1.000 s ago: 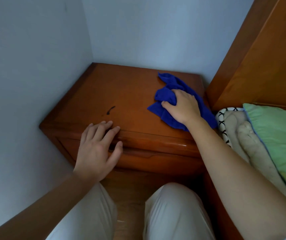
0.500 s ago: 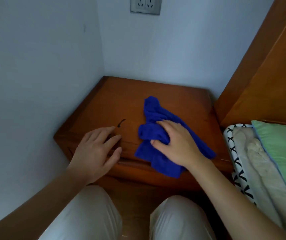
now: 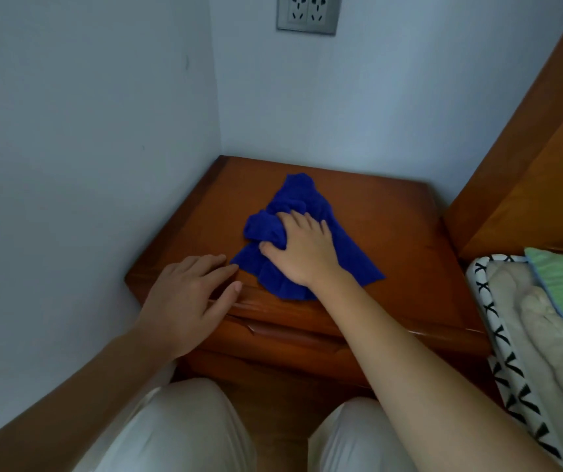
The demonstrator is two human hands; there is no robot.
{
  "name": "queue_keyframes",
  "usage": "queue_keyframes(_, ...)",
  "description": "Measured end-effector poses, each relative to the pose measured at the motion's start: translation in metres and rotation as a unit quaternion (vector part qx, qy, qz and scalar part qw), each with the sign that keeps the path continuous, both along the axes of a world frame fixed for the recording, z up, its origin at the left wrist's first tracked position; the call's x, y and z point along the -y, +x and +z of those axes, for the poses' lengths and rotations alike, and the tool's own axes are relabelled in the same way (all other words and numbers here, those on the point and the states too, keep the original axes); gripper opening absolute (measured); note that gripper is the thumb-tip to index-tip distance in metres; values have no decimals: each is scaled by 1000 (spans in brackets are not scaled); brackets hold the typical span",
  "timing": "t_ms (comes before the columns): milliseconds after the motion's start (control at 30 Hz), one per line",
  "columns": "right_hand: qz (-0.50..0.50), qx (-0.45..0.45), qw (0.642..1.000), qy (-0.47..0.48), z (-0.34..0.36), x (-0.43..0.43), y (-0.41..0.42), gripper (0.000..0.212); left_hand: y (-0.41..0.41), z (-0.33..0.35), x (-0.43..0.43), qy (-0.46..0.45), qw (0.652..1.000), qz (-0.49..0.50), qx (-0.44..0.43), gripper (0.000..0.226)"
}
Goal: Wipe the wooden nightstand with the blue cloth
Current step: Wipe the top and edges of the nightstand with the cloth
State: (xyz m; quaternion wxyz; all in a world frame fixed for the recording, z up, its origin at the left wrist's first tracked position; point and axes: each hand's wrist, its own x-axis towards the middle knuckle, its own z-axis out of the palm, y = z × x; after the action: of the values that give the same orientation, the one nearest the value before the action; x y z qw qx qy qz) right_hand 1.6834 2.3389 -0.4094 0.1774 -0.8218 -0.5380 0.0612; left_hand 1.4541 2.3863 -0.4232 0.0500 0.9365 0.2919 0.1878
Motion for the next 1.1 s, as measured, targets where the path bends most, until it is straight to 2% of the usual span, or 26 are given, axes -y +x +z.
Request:
queue_keyframes(233, 39, 2, 999, 20, 0, 70, -33, 75, -13, 5, 0, -66, 997, -25, -27, 82)
queue_keyframes(400, 27, 58, 997, 38, -10, 98, -43, 80, -46, 7, 11, -15, 1000, 8, 3, 64)
queue_keyframes(567, 66, 80, 994, 42, -10, 62, -60, 81, -69, -1, 8, -40, 999, 22, -17, 65)
queue_keyframes(700, 97, 90, 991, 15, -6, 20, -84, 83, -78, -2, 9, -41, 998, 43, 3, 65)
queue_keyframes(933, 118, 27, 993, -7, -3, -56, -116, 84, -94, -6, 7, -73, 991, 93, 59, 66)
queue_keyframes(1100, 122, 3, 993, -1, 2, -89, -110, 85, -104, -17, 7, -69, 991, 109, 38, 67)
